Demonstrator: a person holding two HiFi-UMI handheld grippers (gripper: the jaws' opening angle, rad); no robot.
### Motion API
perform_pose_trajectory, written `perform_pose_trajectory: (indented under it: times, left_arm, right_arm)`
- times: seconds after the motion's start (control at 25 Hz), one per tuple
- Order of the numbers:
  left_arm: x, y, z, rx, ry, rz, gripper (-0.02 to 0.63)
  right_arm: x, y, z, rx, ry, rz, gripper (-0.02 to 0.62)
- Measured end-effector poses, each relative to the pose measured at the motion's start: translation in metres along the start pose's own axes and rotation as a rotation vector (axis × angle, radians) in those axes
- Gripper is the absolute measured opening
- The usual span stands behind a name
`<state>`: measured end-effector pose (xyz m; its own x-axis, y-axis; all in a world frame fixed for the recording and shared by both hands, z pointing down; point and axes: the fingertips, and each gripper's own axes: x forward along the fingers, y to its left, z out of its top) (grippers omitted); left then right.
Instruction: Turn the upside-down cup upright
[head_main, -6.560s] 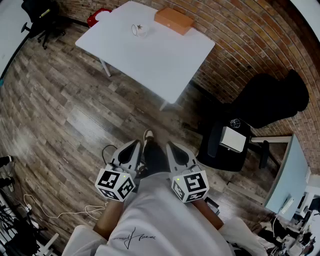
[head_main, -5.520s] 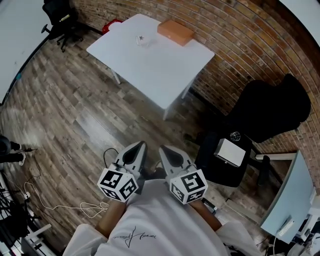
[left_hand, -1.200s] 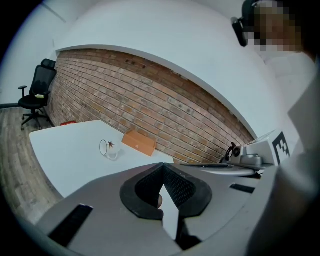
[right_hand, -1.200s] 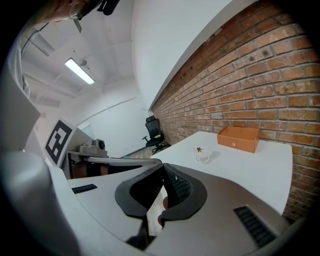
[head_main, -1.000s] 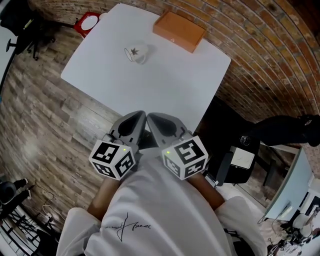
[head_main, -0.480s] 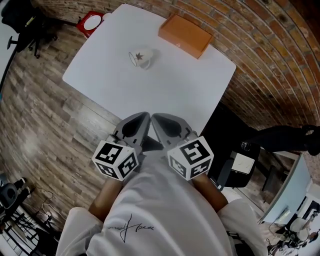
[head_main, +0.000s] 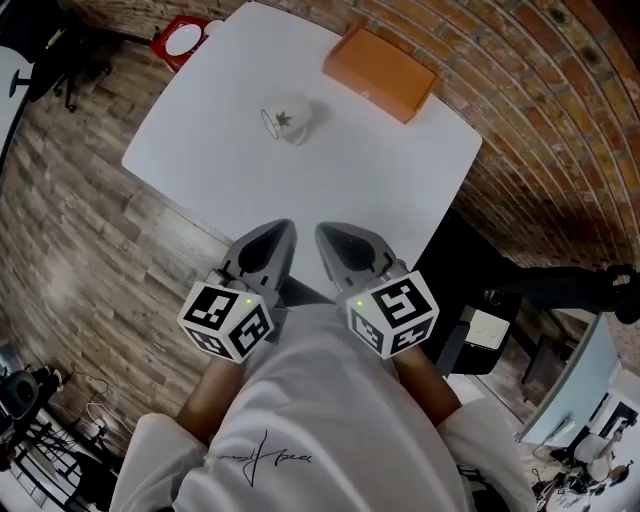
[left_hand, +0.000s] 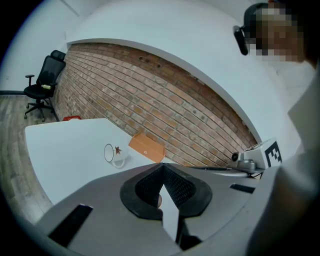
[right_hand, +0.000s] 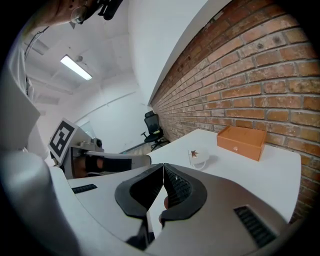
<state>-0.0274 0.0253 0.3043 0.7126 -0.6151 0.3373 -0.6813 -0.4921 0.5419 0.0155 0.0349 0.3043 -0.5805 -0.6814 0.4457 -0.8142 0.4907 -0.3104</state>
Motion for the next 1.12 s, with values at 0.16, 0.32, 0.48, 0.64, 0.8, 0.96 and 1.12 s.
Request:
perform_pose_trajectory:
  times: [0.16,0.32,0.48,0.64,0.8,0.96,1.12]
  left_arm:
    - [0.012,0.013,0.003,-0.009,0.019,0.013,0.009]
    - [0.021,0.023,0.009,-0.016,0.03,0.019,0.009]
    - [0.027,0.034,0.012,-0.033,0.039,0.027,0.009]
    - [0.032,0.045,0.013,-0.048,0.043,0.039,0.009]
    - [0.037,0.052,0.016,-0.058,0.044,0.043,0.009]
    - [0.044,0.058,0.018,-0.067,0.049,0.042,0.009]
    - [0.049,0.066,0.019,-0.078,0.056,0.041,0.009]
  right_arm:
    - [0.01,-0.009,0.004,0.009,0.007,-0.007,0.02]
    - [0.019,-0.019,0.009,0.009,0.016,-0.015,0.021]
    - [0.028,-0.03,0.014,0.01,0.019,-0.027,0.021]
    - [0.037,-0.037,0.016,0.012,0.027,-0.031,0.021]
    - [0.045,-0.041,0.017,0.015,0.039,-0.028,0.021]
    - [0.055,-0.045,0.017,0.018,0.054,-0.024,0.021]
    - [0.066,-0.047,0.017,0.015,0.068,-0.022,0.021]
